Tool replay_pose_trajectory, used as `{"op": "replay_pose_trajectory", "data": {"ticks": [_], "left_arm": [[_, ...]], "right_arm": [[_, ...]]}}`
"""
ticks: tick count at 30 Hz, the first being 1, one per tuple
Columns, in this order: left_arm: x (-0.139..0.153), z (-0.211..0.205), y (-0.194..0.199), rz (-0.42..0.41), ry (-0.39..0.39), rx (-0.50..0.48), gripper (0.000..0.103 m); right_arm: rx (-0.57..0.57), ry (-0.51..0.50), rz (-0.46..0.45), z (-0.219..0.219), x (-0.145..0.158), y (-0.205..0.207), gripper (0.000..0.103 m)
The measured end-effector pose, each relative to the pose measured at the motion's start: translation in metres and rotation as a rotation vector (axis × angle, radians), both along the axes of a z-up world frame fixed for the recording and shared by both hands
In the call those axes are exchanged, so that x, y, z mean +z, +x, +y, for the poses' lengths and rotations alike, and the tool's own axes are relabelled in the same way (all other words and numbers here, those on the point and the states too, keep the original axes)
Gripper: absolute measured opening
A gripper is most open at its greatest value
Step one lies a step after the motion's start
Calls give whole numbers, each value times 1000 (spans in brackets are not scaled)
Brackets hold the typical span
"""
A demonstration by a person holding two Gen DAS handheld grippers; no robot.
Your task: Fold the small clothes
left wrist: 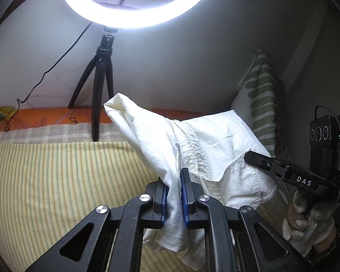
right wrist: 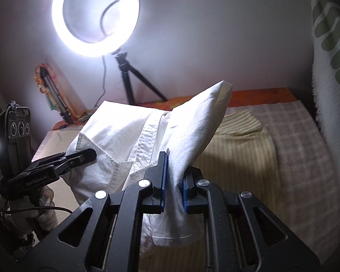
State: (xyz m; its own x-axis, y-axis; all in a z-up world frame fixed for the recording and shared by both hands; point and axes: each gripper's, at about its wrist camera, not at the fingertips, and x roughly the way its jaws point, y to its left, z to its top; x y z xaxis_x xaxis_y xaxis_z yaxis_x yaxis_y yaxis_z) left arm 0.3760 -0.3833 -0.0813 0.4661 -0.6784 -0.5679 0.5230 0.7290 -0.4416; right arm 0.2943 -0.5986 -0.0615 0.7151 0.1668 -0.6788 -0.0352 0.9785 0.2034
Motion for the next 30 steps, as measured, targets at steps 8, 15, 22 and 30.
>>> {"op": "replay_pose_trajectory", "data": {"ticks": [8,15,22,30], "left_arm": [[-19,-56,25,-8,22,2,8],[-35,-79,35,-16,87,-2,8],[-40,-79,35,6,182,7,39],[-17,-63,7,-76,216,-5,85]], "right_arm": [[-33,-44,10,-44,-19,36,12],[-62,-84,48,-67,-40,55,12],[-184,-218,115,-81,-55,56,25],[-240,-241,51,-72,-19,27,71]]}}
